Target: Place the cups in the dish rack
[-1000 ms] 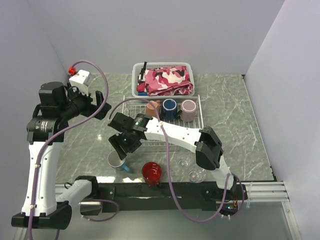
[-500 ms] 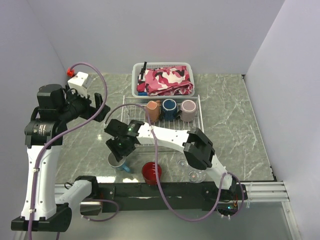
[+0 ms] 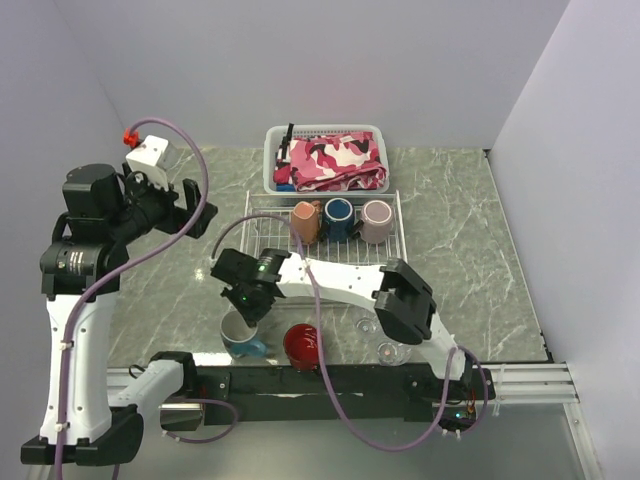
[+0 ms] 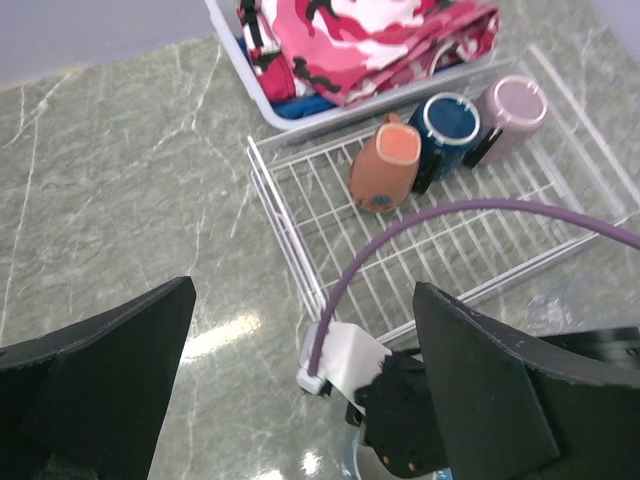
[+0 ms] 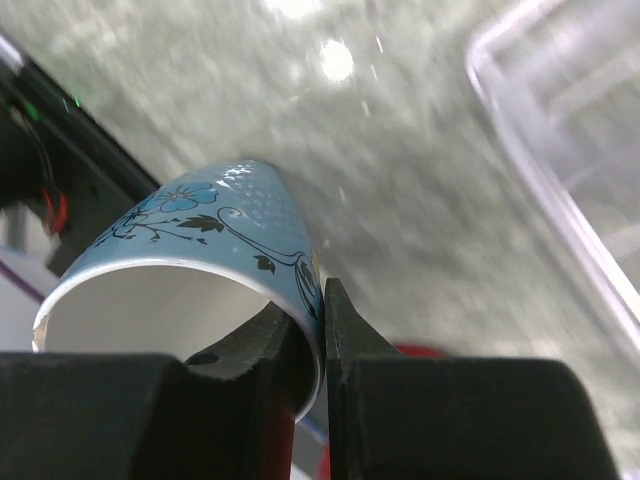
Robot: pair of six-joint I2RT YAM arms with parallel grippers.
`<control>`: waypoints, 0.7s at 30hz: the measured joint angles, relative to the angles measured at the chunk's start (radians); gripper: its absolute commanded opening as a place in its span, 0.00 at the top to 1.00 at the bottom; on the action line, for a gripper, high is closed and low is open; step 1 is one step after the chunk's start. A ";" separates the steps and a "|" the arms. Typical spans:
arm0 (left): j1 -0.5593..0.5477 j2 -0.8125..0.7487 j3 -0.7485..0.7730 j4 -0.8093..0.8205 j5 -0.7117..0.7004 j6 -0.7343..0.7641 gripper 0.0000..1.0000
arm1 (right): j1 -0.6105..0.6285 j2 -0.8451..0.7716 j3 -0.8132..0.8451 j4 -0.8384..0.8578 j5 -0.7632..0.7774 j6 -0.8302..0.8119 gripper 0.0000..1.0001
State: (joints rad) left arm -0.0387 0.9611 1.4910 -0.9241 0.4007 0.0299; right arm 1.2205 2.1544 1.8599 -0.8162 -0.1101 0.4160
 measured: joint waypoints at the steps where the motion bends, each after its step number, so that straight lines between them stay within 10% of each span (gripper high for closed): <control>1: 0.000 0.004 0.012 0.003 -0.001 -0.010 0.04 | 0.000 -0.016 -0.010 -0.017 0.003 -0.002 1.00; 12: 0.018 0.088 0.280 0.049 0.029 -0.137 0.04 | -0.082 -0.338 0.184 -0.227 -0.072 -0.040 1.00; 21: 0.019 0.162 0.325 0.130 0.223 -0.240 0.04 | -0.687 -0.829 -0.189 0.118 -0.465 0.208 1.00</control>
State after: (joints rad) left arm -0.0200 1.1233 1.8156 -0.7937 0.6239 -0.2100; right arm 0.5331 1.3254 1.6711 -0.6979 -0.5755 0.6239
